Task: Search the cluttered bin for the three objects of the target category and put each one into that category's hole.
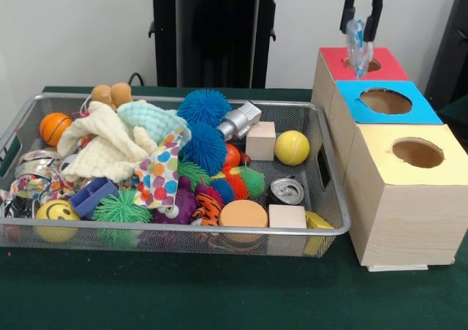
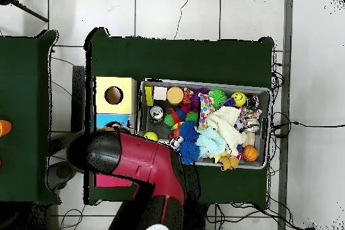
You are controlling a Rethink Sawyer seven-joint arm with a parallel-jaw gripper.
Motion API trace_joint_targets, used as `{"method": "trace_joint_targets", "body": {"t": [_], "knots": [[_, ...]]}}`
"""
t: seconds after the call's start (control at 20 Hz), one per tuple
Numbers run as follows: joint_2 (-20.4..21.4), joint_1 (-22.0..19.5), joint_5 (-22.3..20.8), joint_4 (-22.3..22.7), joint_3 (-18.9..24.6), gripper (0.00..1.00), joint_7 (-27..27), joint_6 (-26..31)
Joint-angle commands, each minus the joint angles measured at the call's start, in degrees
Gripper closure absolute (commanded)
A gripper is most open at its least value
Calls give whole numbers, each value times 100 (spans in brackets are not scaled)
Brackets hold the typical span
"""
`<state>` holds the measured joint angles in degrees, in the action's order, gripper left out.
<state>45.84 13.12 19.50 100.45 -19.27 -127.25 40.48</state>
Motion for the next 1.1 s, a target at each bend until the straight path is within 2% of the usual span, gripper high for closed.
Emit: {"method": "trace_joint_targets", "body": {"t": [0.05, 0.25, 0.45, 0.8, 1.1], "knots": [[-255, -444, -202, 104, 1105, 100, 446, -642], [-277, -696, -658, 116, 1556, 100, 1047, -954], [-329, -755, -990, 38, 1683, 100, 862, -969], [-592, -801, -1426, -87, 1859, 100, 429, -1311], [-472, -716, -1646, 69, 1949, 100, 262, -1267]]}}
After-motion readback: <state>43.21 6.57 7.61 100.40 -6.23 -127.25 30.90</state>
